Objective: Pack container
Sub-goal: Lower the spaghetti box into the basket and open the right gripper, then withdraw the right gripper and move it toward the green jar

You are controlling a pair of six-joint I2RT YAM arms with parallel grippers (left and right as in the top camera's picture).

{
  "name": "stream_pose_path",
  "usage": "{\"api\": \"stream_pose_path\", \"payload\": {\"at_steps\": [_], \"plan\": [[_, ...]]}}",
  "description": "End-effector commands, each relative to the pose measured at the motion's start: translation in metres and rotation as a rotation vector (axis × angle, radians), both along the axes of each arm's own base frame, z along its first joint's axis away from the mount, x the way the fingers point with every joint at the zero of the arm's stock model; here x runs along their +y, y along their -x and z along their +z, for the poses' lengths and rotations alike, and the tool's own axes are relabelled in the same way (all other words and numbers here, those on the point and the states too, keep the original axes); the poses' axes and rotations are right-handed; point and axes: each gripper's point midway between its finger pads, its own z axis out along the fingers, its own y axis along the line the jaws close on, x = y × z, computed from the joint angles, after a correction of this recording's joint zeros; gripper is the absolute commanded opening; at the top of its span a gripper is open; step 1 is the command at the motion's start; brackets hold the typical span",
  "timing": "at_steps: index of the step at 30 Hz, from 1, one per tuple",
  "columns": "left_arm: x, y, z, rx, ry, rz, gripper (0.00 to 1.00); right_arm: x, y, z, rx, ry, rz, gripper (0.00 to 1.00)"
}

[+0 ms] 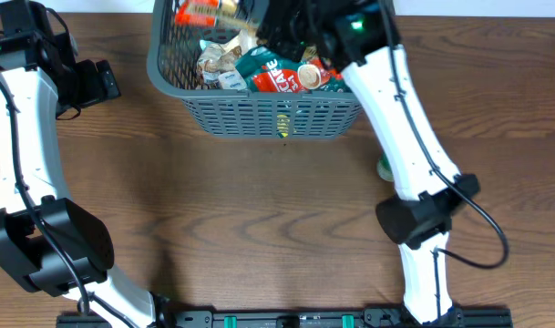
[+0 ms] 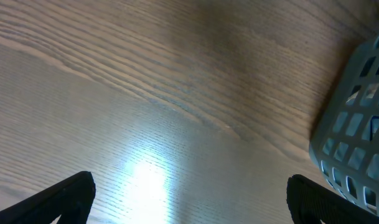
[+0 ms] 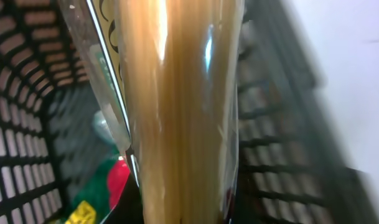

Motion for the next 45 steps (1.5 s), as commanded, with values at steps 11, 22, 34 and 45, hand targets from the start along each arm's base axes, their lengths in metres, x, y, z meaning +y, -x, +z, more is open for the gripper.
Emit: {"api": "stream_pose_path", "payload": {"at_steps": [11,22,34,45], "plan": [[0.0,0.002,-0.001,0.008,-0.003,-0.011,0.99,-0.009,0.034,-0.08,0.266,0.157,0.117,0.01],[0.0,0.003,-0.001,0.014,-0.001,-0.011,0.99,-0.033,0.034,-0.098,0.311,0.259,0.055,0.06],[0.0,0.003,-0.001,0.014,-0.001,-0.011,0.99,-0.024,0.028,-0.088,0.276,0.213,0.024,0.52],[0.0,0.003,-0.001,0.014,-0.001,-0.011,0.99,-0.057,-0.013,0.076,0.007,-0.274,-0.347,0.72]]}}
